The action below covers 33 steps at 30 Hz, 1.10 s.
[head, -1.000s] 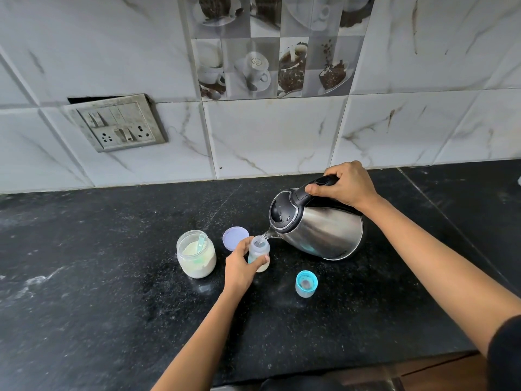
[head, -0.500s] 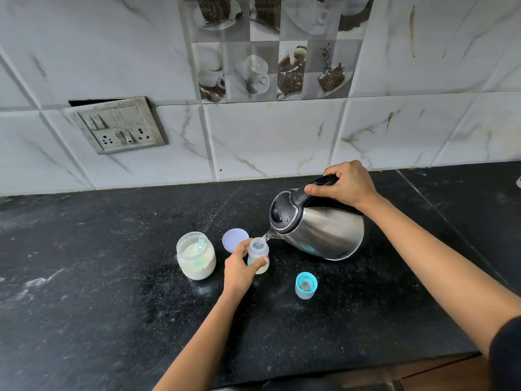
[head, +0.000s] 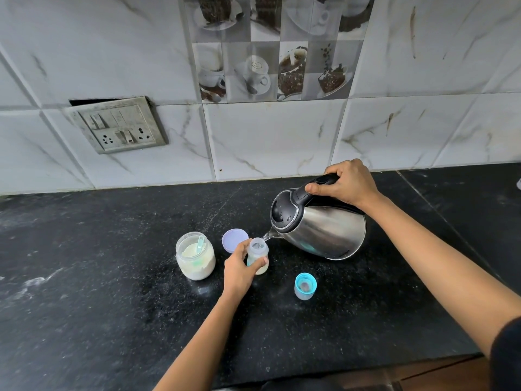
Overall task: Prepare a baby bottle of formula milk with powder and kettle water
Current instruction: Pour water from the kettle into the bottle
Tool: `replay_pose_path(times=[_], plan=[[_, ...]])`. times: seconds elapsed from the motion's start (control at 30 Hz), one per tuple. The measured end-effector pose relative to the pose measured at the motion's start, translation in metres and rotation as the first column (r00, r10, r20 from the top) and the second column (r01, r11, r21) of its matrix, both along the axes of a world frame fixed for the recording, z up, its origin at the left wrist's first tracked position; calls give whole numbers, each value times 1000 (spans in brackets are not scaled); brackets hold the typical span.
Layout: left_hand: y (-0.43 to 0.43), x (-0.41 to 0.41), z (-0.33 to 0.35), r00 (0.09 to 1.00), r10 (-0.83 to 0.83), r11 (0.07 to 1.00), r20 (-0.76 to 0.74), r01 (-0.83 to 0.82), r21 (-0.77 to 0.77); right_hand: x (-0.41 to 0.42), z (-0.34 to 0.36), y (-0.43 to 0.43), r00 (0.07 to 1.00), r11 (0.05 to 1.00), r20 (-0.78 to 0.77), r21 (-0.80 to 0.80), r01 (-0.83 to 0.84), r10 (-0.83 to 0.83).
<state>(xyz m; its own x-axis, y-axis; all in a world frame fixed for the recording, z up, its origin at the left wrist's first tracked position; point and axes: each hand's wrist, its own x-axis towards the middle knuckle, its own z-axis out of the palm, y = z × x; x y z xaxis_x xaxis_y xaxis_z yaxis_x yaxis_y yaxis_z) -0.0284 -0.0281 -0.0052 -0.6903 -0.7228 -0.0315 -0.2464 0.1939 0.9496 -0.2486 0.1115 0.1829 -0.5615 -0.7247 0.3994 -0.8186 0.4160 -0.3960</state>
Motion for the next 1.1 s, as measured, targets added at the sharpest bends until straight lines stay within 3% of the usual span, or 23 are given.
replay_pose_path(times=[0.6, 1.1], plan=[[0, -2, -5, 999, 20, 997, -48, -17, 71, 0, -3, 1, 1000, 1000, 4, -15, -15, 15], [4, -3, -1, 999, 38, 996, -5, -37, 75, -12, -38, 10, 981, 984, 191, -180, 0, 35]])
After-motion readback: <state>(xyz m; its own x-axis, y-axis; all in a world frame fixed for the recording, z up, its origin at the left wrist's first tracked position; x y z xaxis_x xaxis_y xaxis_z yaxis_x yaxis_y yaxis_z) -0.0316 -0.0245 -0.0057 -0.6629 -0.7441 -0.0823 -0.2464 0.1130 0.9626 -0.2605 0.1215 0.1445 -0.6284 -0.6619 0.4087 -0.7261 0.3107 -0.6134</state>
